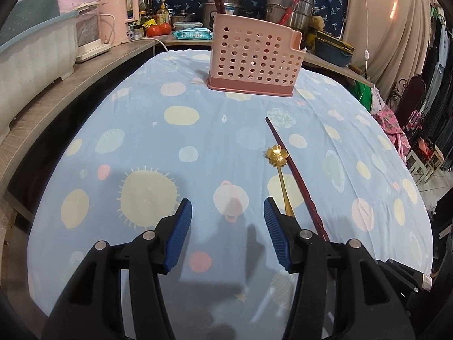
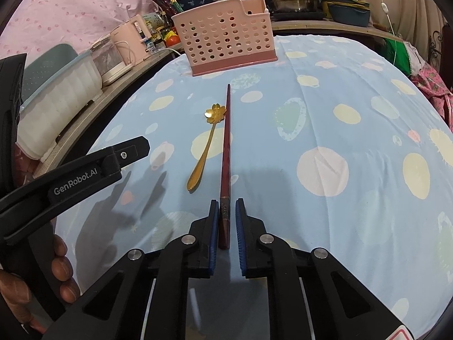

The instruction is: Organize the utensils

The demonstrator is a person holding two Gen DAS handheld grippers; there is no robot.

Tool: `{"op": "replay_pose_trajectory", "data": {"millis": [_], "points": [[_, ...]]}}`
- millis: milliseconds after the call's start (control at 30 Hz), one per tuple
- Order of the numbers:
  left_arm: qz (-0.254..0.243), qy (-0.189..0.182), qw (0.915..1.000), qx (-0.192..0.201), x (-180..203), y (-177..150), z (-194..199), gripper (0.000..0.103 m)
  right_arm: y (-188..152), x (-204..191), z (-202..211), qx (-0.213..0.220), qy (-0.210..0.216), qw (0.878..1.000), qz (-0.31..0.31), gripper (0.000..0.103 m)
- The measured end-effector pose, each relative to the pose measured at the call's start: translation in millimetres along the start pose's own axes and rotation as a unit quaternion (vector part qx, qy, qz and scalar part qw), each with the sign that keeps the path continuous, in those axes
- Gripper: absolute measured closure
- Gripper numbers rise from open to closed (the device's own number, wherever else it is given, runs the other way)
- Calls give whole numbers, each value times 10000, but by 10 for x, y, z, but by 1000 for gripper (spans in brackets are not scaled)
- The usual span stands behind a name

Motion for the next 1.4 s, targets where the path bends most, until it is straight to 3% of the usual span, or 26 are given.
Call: {"op": "replay_pose_trajectory", "data": {"millis": [400,500,1000,1167,1233,1400], "points": [[-9,-38,9999,-116,25,-39,-73,52,6,45,-16,10,-18,10000,-24,96],[-6,-64,9999,-139,32,-48,-79,47,27,120,-2,43,-79,9999,-134,96],[-139,-589,9972,-448,421,-161,-238,44,38,335,52,56,-180,9990,-398,96],[-198,-581,9968,-516,449,-197,-307,56,32,328,51,57,-183,9990,-398,96],[-222,-602,9965,-529,457,-198,-313,68,29,329,49,53,-184,9990,-395,96],[-269,-633,9961,-546,477,-216,-308,86,26,330,51,56,-187,9990,-390,96]]}}
Point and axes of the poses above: each gripper's, at about its wrist camera, not at the fingertips, and z roughly against the way its jaws point, x to its right, y to its top, the point moved 10 cm from there along -z, roughly the way its jaws point, and after that the axes turned 5 degrees about -x, right-handed, at the moved point
